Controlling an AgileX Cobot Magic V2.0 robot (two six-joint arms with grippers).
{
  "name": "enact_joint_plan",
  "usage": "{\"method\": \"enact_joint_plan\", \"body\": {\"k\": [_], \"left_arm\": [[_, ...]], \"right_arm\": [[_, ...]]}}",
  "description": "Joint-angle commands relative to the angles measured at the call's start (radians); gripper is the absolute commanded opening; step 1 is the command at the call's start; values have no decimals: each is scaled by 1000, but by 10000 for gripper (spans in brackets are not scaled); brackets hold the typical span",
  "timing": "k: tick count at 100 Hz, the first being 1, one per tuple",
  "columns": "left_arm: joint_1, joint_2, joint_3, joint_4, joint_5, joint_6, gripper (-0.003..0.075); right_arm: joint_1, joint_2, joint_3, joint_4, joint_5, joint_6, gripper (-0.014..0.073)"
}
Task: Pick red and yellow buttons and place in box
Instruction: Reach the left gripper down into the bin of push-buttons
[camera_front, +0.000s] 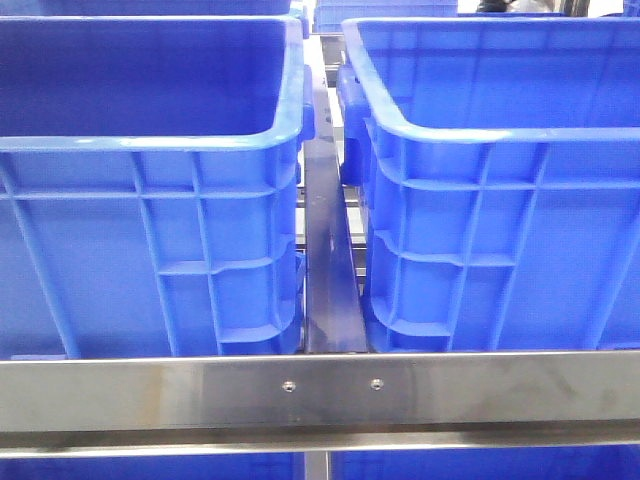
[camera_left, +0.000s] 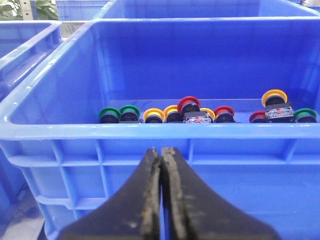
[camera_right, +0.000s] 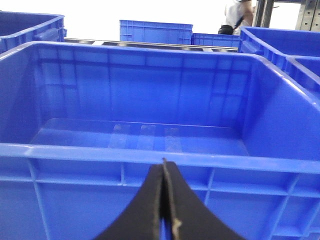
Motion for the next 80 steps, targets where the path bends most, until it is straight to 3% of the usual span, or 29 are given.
{"method": "enact_joint_plan", "body": {"k": [1, 60, 80], "left_arm": [[-1, -30, 53, -1, -78, -10, -20], [-1, -30, 29, 23, -92, -10, -20], [-1, -30, -82, 18, 2, -10, -20]], "right_arm": [[0, -23, -17, 2, -74, 0, -68], [0, -23, -17, 2, -74, 0, -68], [0, -23, -17, 2, -74, 0, -68]]}}
